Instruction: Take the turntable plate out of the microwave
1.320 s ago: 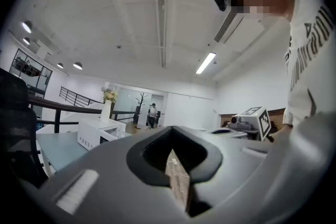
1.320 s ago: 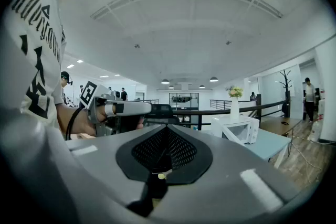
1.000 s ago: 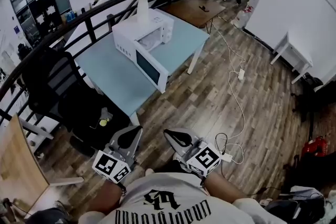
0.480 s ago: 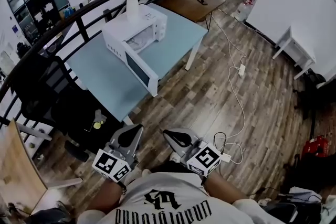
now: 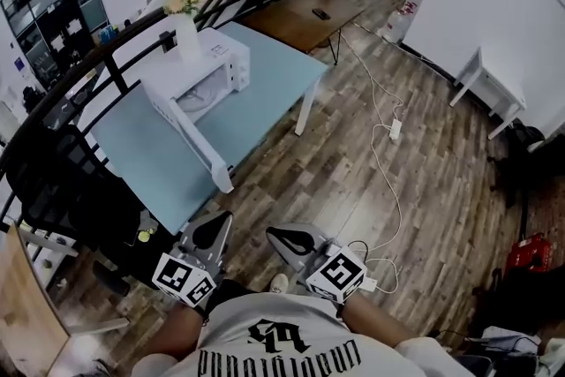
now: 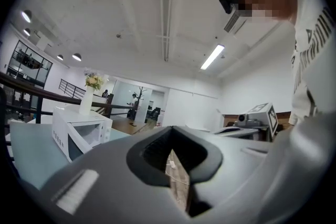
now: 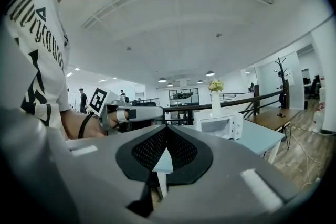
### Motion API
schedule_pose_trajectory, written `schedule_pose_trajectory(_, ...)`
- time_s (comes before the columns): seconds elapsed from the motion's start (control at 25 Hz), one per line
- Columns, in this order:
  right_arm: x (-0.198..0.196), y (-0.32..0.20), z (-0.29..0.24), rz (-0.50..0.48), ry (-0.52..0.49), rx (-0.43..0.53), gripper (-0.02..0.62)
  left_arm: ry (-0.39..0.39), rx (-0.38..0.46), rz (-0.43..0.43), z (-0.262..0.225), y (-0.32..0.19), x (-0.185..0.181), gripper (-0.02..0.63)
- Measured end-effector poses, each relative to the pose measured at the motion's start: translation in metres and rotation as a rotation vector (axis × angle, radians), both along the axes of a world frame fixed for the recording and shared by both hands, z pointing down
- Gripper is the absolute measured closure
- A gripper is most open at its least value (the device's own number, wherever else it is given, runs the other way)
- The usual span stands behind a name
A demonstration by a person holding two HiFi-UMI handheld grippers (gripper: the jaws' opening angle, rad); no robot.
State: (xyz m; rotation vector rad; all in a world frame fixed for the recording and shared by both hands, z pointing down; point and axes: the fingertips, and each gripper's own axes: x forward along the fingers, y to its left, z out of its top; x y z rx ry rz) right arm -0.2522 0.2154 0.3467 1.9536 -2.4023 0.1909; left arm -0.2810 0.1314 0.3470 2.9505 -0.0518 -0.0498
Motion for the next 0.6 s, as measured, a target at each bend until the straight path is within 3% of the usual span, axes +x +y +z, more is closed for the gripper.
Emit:
schedule_pose_trajectory(0.2, 0.031, -0.001, -0.009, 0.015, -0.005, 0.022, 0.592, -0.006, 0.004, 0.012, -0.002, -0.001, 0.037, 0.557)
schedule_pose_trajectory(0.6, 0.098, -0.022, 0.003, 0.069, -0.004, -0.003, 0.592, 0.038, 0.004, -0.016, -0.009, -0.052, 0.104, 0.557)
